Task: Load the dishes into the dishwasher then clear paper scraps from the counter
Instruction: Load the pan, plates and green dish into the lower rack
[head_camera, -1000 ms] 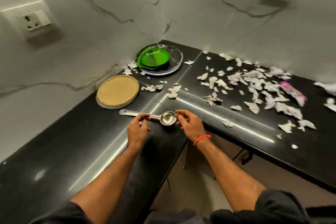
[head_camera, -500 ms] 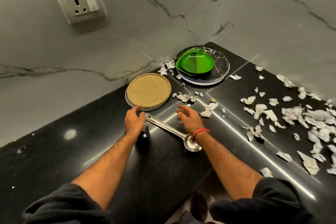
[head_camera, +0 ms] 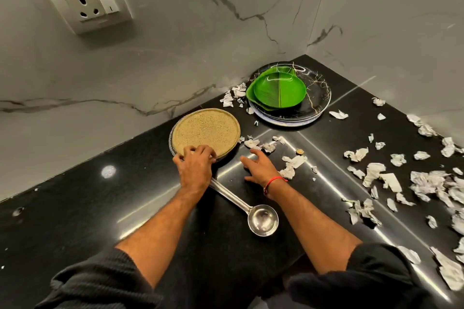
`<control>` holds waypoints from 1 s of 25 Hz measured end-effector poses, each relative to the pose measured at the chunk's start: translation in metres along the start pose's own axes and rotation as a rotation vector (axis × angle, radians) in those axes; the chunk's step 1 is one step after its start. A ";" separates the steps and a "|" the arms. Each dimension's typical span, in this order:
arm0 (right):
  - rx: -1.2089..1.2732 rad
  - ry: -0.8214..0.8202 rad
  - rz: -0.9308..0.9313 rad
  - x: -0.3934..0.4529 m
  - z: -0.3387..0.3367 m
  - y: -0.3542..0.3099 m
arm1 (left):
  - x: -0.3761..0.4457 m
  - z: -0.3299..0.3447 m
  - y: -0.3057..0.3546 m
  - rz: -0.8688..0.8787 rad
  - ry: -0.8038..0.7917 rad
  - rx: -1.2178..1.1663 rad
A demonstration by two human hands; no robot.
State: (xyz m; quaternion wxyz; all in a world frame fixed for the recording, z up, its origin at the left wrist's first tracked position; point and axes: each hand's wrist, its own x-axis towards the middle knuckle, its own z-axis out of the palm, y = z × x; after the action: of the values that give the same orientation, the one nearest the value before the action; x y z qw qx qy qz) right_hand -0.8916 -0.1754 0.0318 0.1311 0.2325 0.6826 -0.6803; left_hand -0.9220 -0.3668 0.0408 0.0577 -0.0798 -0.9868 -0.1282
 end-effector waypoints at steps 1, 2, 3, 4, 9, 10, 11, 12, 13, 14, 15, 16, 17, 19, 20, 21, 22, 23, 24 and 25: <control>0.015 0.001 0.003 -0.003 0.002 -0.002 | -0.003 -0.003 -0.003 0.023 0.060 -0.018; 0.009 0.005 -0.020 -0.006 0.004 -0.001 | -0.007 -0.009 -0.005 0.041 0.129 -0.062; -0.034 0.028 -0.092 -0.010 0.005 0.000 | -0.010 -0.018 -0.007 0.058 0.195 -0.140; -0.101 0.071 -0.208 -0.015 0.006 0.002 | -0.011 -0.029 -0.008 0.092 0.255 -0.246; -0.160 0.244 -0.616 -0.061 0.003 0.003 | -0.013 -0.085 0.004 0.356 0.418 -0.818; -0.103 0.275 -0.624 -0.074 -0.001 0.005 | -0.018 -0.091 0.009 0.384 0.388 -0.897; -0.043 0.298 -0.644 -0.088 -0.005 0.007 | -0.024 -0.095 0.015 0.401 0.348 -0.953; 0.005 0.328 -0.666 -0.104 -0.009 0.009 | -0.031 -0.098 0.021 0.406 0.299 -0.998; 0.052 0.361 -0.692 -0.122 -0.013 0.011 | -0.038 -0.098 0.026 0.401 0.246 -1.048; 0.089 0.402 -0.718 -0.144 -0.018 0.015 | -0.047 -0.098 0.033 0.393 0.186 -1.108; 0.110 0.448 -0.733 -0.163 -0.023 0.020 | -0.055 -0.096 0.039 0.393 0.137 -1.171; 0.121 0.504 -0.742 -0.183 -0.030 0.026 | -0.064 -0.093 0.048 0.393 0.090 -1.219; 0.128 0.564 -0.745 -0.202 -0.037 0.034 | -0.072 -0.088 0.059 0.401 0.041 -1.245; 0.119 0.701 -0.747 -0.246 -0.051 0.052 | -0.092 -0.081 0.087 0.439 -0.072 -1.240; 0.112 0.778 -0.734 -0.267 -0.059 0.062 | -0.104 -0.078 0.103 0.470 -0.141 -1.244; 0.116 0.851 -0.716 -0.288 -0.067 0.074 | -0.117 -0.075 0.120 0.508 -0.222 -1.261; 0.125 0.916 -0.700 -0.309 -0.075 0.086 | -0.131 -0.074 0.136 0.548 -0.301 -1.271; 0.140 0.967 -0.692 -0.330 -0.080 0.098 | -0.144 -0.073 0.150 0.598 -0.372 -1.270; 0.161 1.033 -0.683 -0.359 -0.089 0.115 | -0.165 -0.072 0.173 0.668 -0.448 -1.249; 0.177 1.084 -0.667 -0.385 -0.094 0.132 | -0.183 -0.069 0.191 0.737 -0.509 -1.230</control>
State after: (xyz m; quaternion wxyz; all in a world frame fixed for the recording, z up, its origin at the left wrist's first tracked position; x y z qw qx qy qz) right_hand -0.4830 -0.1401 0.1117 -0.4708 0.3286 0.6287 -0.5244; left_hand -0.7027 -0.2288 0.1292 -0.1875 -0.4490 -0.6301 -0.6052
